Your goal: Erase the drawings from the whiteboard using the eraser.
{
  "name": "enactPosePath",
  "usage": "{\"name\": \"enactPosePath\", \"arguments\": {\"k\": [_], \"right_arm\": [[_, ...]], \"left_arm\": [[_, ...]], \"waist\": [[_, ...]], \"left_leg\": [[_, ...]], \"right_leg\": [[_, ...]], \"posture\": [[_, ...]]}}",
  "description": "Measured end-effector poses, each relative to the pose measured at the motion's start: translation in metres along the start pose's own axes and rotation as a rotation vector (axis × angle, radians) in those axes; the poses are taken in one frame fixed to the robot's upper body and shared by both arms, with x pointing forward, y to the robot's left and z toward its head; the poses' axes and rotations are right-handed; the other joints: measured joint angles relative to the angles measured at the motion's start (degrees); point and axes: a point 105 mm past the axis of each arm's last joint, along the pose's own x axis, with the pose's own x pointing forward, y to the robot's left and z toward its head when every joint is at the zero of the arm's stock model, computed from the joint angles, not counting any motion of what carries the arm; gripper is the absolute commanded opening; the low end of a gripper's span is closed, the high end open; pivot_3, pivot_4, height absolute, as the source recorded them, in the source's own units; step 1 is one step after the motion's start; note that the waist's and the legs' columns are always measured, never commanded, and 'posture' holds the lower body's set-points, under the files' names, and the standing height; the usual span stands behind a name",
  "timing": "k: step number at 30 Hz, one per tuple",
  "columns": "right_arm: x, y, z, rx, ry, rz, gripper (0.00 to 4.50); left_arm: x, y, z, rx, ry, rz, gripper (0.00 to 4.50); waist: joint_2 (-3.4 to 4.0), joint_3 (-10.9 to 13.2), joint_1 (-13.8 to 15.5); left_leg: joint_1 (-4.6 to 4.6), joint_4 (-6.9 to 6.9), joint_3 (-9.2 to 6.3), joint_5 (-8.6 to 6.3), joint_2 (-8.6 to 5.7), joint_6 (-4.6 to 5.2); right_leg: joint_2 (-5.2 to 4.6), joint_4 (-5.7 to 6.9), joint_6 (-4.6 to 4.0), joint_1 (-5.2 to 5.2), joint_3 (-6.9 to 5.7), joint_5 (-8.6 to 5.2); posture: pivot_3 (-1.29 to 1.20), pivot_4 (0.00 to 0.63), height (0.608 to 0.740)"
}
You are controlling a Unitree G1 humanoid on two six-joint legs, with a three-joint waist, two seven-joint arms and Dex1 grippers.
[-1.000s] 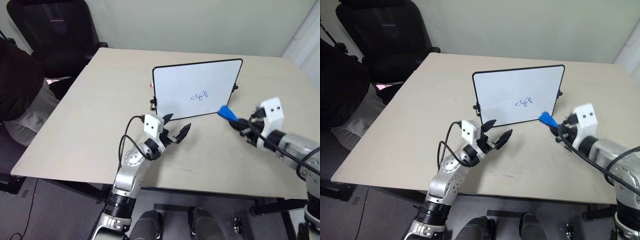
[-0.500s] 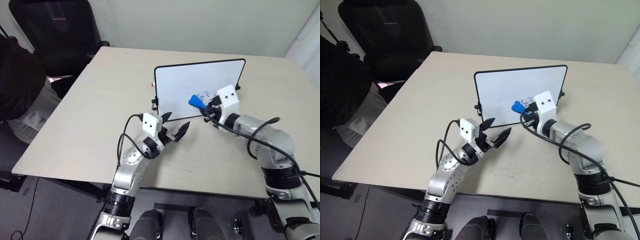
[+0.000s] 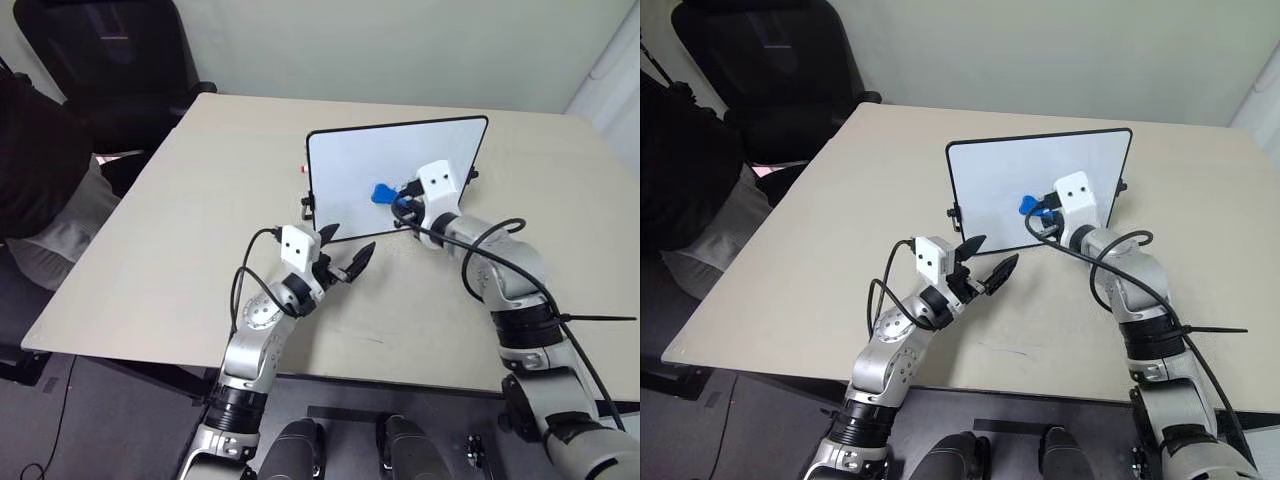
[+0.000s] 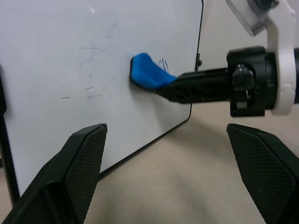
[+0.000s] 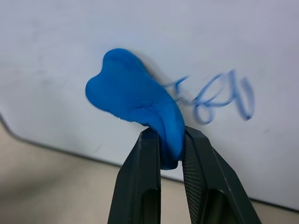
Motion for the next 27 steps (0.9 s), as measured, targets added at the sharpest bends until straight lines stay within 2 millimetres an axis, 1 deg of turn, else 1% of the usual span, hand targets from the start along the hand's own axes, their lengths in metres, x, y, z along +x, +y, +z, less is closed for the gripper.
{"name": "enactPosePath", "arguments": {"k": [3, 7, 9, 14, 18, 27], "right_arm": [[0.001, -0.009, -0.001, 0.024, 0.005, -0.042, 0.35], [0.001, -0.03, -0.007, 0.054, 0.03, -0.141, 0.35], [0.001, -0.039, -0.009, 0.078, 0.037, -0.187, 0.35], [0.002, -0.05, -0.011, 0.112, 0.05, -0.244, 0.35], [0.005, -0.045, -0.011, 0.108, 0.054, -0.234, 0.35], [0.015, -0.012, -0.014, 0.035, 0.087, -0.142, 0.35]], "left_arm": [[0.0, 0.0, 0.0, 0.0, 0.0, 0.001, 4.5], [0.0, 0.0, 0.0, 0.0, 0.0, 0.001, 4.5], [0.0, 0.0, 0.0, 0.0, 0.0, 0.0, 4.5], [0.0, 0.0, 0.0, -0.001, -0.001, -0.001, 4.5], [0.0, -0.001, 0.0, -0.001, -0.001, -0.001, 4.5], [0.0, -0.001, 0.002, 0.004, -0.006, -0.003, 4.5]], "waist": [[0.0, 0.0, 0.0], [0.0, 0.0, 0.0], [0.01, 0.0, 0.0], [0.01, 0.0, -0.1], [0.01, 0.0, -0.3], [0.01, 0.0, -1.2]], "left_leg": [[0.0, 0.0, 0.0, 0.03, 0.0, 0.12], [0.0, -0.03, 0.0, 0.02, 0.0, 0.34], [0.0, -0.08, 0.0, 0.06, 0.01, 0.24], [-0.01, -0.11, 0.0, 0.1, 0.02, 0.03], [-0.01, -0.11, 0.01, 0.11, 0.02, 0.01], [-0.06, -0.26, 0.02, 0.29, 0.17, 0.4]], "right_leg": [[0.0, -0.01, -0.04, 0.01, 0.0, 0.12], [0.0, -0.11, -0.08, 0.02, 0.02, 0.45], [0.01, -0.17, -0.13, 0.02, 0.02, 0.65], [0.01, -0.21, -0.26, 0.01, 0.02, 0.89], [0.01, -0.25, -0.27, 0.01, 0.02, 0.91], [0.14, -0.48, -0.21, -0.08, 0.0, 0.89]], "posture": [[0.0, 0.15, 0.74], [0.0, 0.15, 0.74], [0.0, 0.15, 0.74], [0.0, 0.15, 0.74], [0.0, 0.15, 0.74], [0.0, 0.15, 0.74]]}}
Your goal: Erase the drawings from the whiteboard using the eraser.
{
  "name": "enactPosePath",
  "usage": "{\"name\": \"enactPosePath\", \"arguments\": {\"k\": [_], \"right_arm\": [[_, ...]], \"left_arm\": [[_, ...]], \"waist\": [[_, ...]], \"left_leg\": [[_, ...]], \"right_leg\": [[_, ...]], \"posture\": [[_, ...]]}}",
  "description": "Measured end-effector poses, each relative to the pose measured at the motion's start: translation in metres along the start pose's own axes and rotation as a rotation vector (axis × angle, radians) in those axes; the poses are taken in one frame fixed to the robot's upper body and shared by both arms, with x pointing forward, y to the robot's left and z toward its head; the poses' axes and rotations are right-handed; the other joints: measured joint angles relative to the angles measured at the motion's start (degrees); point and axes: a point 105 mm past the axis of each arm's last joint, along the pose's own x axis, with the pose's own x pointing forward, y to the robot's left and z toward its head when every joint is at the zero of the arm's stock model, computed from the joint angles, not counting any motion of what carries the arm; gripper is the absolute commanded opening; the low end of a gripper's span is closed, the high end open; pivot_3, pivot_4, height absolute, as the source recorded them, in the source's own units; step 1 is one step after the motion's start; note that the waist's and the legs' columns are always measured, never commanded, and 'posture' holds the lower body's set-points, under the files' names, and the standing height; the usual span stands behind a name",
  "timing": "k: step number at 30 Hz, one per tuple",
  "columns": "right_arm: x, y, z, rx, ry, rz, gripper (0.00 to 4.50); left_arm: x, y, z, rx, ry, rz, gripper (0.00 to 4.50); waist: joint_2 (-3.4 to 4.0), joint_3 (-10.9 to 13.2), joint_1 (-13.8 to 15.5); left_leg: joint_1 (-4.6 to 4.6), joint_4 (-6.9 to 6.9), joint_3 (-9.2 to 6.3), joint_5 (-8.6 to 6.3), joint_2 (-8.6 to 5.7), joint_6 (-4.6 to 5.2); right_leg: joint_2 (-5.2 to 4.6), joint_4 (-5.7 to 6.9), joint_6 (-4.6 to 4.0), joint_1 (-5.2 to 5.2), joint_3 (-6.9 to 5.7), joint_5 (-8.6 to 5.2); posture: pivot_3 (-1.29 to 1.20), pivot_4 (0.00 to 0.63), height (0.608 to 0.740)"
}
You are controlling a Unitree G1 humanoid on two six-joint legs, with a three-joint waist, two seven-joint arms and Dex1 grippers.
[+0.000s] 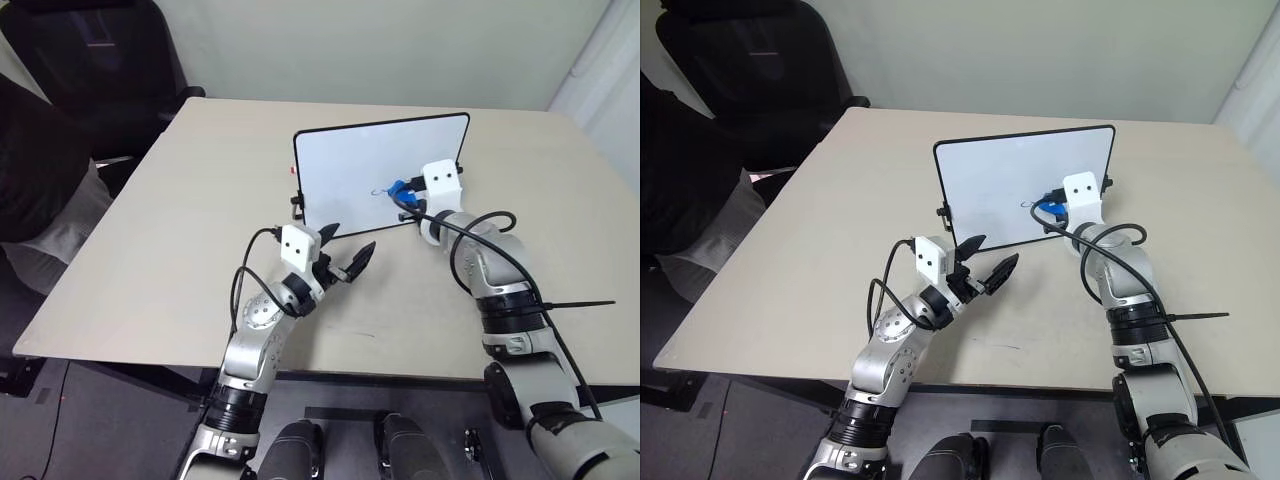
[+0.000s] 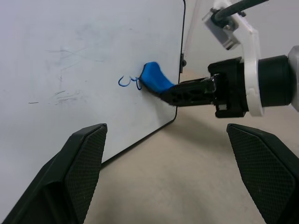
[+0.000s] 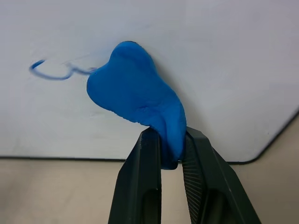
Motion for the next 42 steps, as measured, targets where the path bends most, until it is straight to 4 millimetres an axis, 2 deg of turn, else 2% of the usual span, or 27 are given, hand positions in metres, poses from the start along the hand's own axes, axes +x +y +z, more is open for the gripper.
{"name": "enactPosePath", "arguments": {"k": [12, 16, 20, 27, 32, 37, 42], "right_arm": [[-0.003, 0.047, 0.01, -0.056, -0.034, 0.16, 0.35], [-0.003, 0.055, 0.013, -0.057, -0.036, 0.179, 0.35], [0.002, 0.047, 0.013, -0.044, -0.007, 0.142, 0.35], [0.01, 0.006, 0.004, 0.036, 0.065, -0.042, 0.35], [0.01, -0.018, -0.002, 0.092, 0.088, -0.149, 0.35], [0.01, -0.026, -0.004, 0.089, 0.099, -0.181, 0.35], [0.011, -0.022, -0.003, 0.087, 0.098, -0.173, 0.35]], "left_arm": [[-0.002, 0.001, -0.001, -0.002, 0.001, 0.013, 4.5], [-0.002, 0.002, -0.001, 0.0, 0.002, 0.017, 4.5], [-0.002, 0.002, -0.001, 0.0, 0.003, 0.018, 4.5], [-0.002, 0.003, 0.0, -0.002, 0.001, 0.017, 4.5], [-0.002, 0.003, 0.0, -0.002, 0.001, 0.016, 4.5], [-0.002, 0.003, 0.0, 0.0, 0.001, 0.016, 4.5], [-0.003, 0.004, 0.0, 0.003, 0.003, 0.018, 4.5]], "waist": [[0.01, 0.0, -0.2], [0.01, 0.0, -0.1], [0.01, 0.0, 0.0], [0.01, 0.0, 0.3], [0.01, 0.0, 0.4], [0.01, 0.0, 0.4], [0.01, 0.0, 0.3]], "left_leg": [[-0.17, -0.03, 0.0, -0.01, 0.08, -0.04], [-0.24, -0.03, 0.0, -0.02, 0.07, -0.05], [-0.24, -0.01, -0.01, 0.01, 0.07, -0.06], [-0.24, -0.01, -0.01, -0.01, 0.04, -0.75], [-0.24, -0.01, -0.02, 0.02, 0.04, -0.75], [-0.25, -0.02, -0.02, 0.02, 0.04, -0.78], [-0.3, -0.02, -0.01, 0.02, 0.05, -0.59]], "right_leg": [[0.06, -0.03, -0.04, -0.19, -0.03, 0.01], [0.05, -0.05, -0.04, -0.24, -0.04, 0.0], [0.04, -0.03, -0.08, -0.23, -0.04, 0.03], [0.01, -0.03, -0.55, -0.25, -0.04, 0.35], [0.0, -0.03, -0.25, -0.3, -0.03, 0.39], [0.0, -0.04, -0.31, -0.37, -0.03, 0.57], [0.01, -0.07, -0.22, -0.43, -0.03, 0.51]], "posture": [[0.0, 0.15, 0.74], [0.0, 0.15, 0.74], [0.0, 0.15, 0.74], [0.0, 0.15, 0.74], [0.0, 0.15, 0.74], [0.0, 0.15, 0.74], [0.0, 0.15, 0.74]]}}
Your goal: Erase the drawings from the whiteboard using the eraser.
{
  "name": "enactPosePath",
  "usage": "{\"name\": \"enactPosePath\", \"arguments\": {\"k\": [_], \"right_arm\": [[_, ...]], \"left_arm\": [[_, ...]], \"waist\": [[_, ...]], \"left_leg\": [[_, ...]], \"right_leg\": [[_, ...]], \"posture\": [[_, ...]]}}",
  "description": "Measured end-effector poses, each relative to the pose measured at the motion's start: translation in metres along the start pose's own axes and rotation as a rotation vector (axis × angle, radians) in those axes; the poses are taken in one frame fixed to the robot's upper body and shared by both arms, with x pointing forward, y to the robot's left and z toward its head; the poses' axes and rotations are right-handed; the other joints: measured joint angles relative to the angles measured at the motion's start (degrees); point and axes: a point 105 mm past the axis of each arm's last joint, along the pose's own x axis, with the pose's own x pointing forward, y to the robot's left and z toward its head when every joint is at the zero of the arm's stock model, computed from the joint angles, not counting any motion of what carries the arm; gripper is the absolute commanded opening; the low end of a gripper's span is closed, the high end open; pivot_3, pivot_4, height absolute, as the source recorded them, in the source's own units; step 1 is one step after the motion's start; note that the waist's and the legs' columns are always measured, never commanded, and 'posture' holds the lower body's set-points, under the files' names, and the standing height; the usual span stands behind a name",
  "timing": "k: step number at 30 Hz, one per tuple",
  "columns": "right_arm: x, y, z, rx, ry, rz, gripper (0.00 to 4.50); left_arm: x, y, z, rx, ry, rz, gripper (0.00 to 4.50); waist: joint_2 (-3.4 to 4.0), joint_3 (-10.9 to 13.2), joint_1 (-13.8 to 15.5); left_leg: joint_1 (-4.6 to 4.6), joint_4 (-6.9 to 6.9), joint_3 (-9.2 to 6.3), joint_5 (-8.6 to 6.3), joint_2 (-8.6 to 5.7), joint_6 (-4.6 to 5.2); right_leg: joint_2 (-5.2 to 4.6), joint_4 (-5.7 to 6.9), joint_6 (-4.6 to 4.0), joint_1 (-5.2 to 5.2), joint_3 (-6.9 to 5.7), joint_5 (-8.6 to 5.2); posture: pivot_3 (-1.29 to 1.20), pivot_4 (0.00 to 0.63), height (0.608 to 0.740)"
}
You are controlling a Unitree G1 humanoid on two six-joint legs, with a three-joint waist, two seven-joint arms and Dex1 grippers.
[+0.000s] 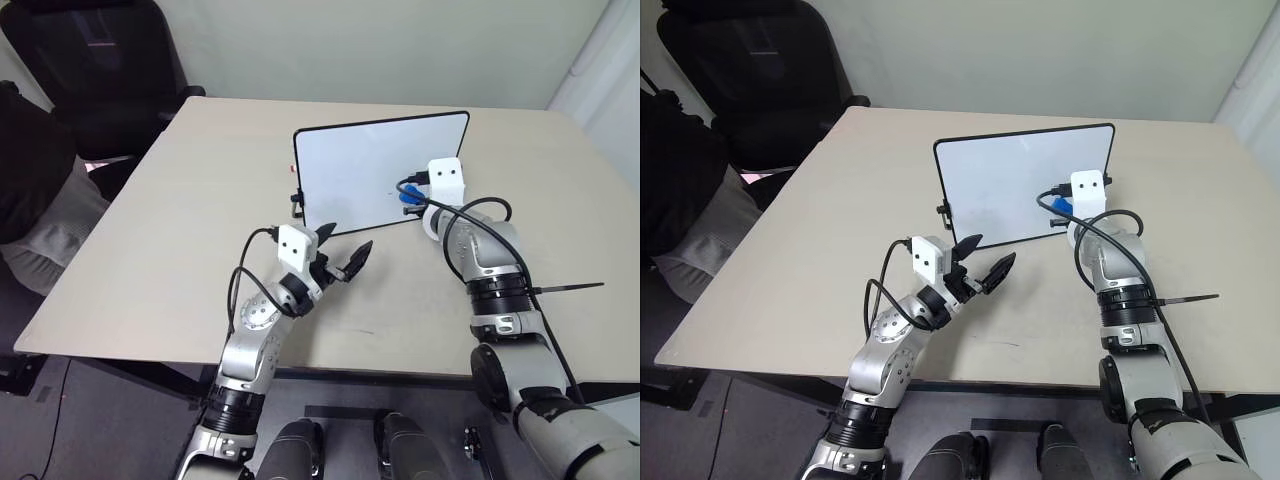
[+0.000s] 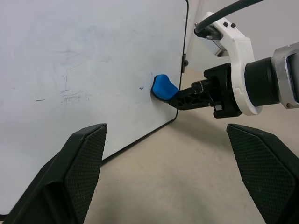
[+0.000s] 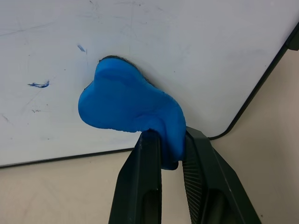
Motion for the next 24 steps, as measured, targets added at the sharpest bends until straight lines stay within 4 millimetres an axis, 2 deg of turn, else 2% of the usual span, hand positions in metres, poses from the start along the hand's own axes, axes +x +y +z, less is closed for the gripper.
{"name": "enactPosePath", "arguments": {"k": [7, 10, 16, 19, 21, 24], "right_arm": [[-0.007, 0.031, 0.012, -0.037, -0.055, 0.112, 0.35], [-0.01, 0.035, 0.017, -0.036, -0.077, 0.129, 0.35], [-0.009, 0.029, 0.018, -0.019, -0.073, 0.114, 0.35], [-0.005, 0.012, 0.018, 0.003, -0.054, 0.054, 0.35], [-0.002, 0.0, 0.015, 0.001, -0.038, 0.009, 0.35], [0.0, -0.004, 0.013, 0.001, -0.028, -0.011, 0.35]], "left_arm": [[0.0, 0.0, 0.0, 0.003, 0.0, 0.0, 4.5], [0.001, 0.0, 0.001, 0.002, -0.002, -0.001, 4.5], [0.001, -0.001, 0.001, -0.001, -0.003, -0.002, 4.5], [0.001, -0.001, 0.001, 0.0, -0.003, -0.002, 4.5], [0.001, -0.001, 0.001, 0.0, -0.003, -0.002, 4.5], [0.001, -0.001, 0.001, 0.0, -0.003, -0.003, 4.5]], "waist": [[0.01, 0.0, -1.0], [0.01, 0.0, -1.0], [0.02, 0.0, -0.8], [0.02, 0.0, -0.5], [0.02, 0.0, -0.3], [0.02, 0.0, -0.4]], "left_leg": [[-0.13, 0.0, 0.04, 0.04, 0.17, 0.06], [-0.13, 0.0, 0.04, 0.12, 0.27, 0.17], [-0.16, 0.0, 0.03, 0.19, 0.27, 0.26], [-0.18, 0.05, 0.03, 0.17, 0.25, 0.21], [-0.19, 0.09, 0.04, -0.05, 0.25, -0.19], [-0.19, 0.09, 0.05, -0.06, 0.25, -0.26]], "right_leg": [[0.11, 0.03, -0.05, -0.21, -0.01, 0.03], [0.16, 0.02, -0.1, -0.21, -0.05, 0.06], [0.16, 0.02, -0.17, -0.24, -0.05, 0.1], [0.14, 0.01, -0.23, -0.22, -0.05, 0.13], [0.13, 0.01, -0.28, -0.21, -0.04, 0.17], [0.13, 0.03, -0.3, -0.22, -0.05, 0.21]], "posture": [[0.0, 0.15, 0.74], [0.0, 0.15, 0.74], [0.0, 0.15, 0.74], [0.0, 0.15, 0.74], [0.0, 0.15, 0.74], [0.0, 0.15, 0.74]]}}
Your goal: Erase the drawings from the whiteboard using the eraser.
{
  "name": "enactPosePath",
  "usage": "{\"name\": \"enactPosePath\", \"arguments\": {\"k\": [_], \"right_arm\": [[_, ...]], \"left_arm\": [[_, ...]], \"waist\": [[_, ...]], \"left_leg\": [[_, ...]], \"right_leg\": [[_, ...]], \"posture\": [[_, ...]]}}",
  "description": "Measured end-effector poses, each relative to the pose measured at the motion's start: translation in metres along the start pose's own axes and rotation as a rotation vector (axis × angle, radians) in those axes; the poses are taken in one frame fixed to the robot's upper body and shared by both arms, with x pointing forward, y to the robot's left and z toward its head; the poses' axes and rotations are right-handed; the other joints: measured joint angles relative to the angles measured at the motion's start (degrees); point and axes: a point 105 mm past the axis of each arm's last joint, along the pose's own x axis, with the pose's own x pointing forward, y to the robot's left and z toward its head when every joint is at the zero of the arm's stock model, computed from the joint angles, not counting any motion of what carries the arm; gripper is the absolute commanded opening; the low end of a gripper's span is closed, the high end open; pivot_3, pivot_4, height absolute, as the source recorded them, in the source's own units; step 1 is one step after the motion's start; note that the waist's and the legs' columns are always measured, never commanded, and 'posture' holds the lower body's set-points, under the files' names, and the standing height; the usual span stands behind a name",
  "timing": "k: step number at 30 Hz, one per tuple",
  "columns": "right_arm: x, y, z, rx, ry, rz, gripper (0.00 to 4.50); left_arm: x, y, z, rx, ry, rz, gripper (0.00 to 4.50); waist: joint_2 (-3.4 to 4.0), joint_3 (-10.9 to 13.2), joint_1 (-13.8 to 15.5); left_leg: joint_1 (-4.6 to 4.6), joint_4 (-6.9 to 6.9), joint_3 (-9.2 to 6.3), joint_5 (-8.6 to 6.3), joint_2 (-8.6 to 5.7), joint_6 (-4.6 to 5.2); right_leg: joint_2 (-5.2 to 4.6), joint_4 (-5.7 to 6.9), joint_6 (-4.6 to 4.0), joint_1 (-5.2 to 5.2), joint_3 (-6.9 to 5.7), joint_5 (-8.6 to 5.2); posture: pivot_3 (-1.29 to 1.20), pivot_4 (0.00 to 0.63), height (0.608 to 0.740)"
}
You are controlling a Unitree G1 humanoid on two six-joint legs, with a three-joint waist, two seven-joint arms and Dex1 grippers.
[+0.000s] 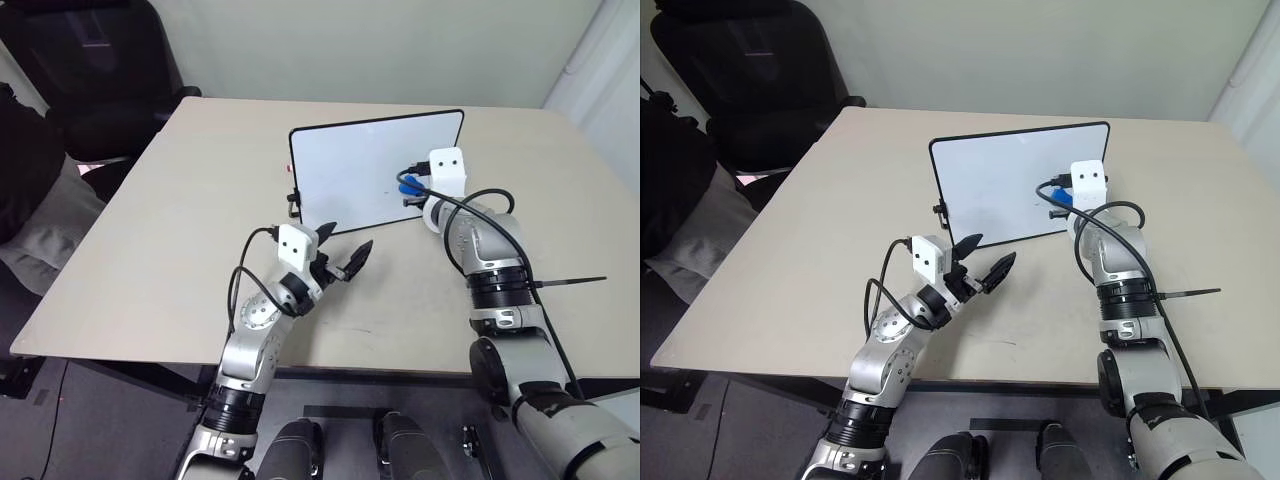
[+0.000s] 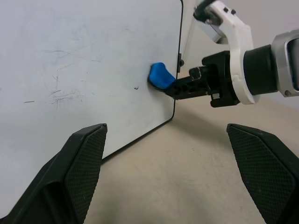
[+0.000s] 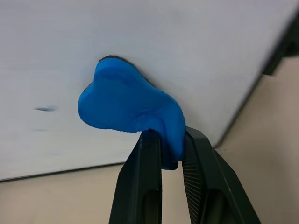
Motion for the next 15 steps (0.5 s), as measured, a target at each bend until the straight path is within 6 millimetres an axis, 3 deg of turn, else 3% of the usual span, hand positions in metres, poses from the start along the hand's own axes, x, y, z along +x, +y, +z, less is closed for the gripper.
{"name": "enactPosePath", "arguments": {"k": [5, 10, 15], "right_arm": [[-0.002, 0.013, 0.001, -0.027, -0.014, 0.044, 0.35], [-0.009, 0.048, 0.002, -0.074, -0.034, 0.148, 0.35], [-0.014, 0.077, -0.009, -0.103, -0.008, 0.229, 0.35]], "left_arm": [[0.0, 0.0, 0.0, 0.0, 0.0, -0.001, 4.5], [0.001, -0.002, 0.0, -0.001, -0.001, -0.005, 4.5], [0.001, -0.002, 0.0, -0.003, -0.002, -0.002, 4.5]], "waist": [[0.0, 0.0, -0.3], [0.0, 0.0, -0.7], [0.0, 0.0, -0.6]], "left_leg": [[0.0, -0.02, 0.0, 0.16, 0.06, 0.26], [0.0, -0.09, 0.0, 0.35, 0.17, 0.58], [-0.02, -0.09, -0.01, 0.33, 0.21, 0.55]], "right_leg": [[0.05, 0.0, 0.02, -0.04, -0.01, 0.0], [0.16, -0.01, 0.05, -0.11, -0.02, -0.03], [0.22, -0.01, 0.02, -0.14, -0.02, -0.04]], "posture": [[0.0, 0.15, 0.74], [0.0, 0.15, 0.74], [0.0, 0.15, 0.74]]}}
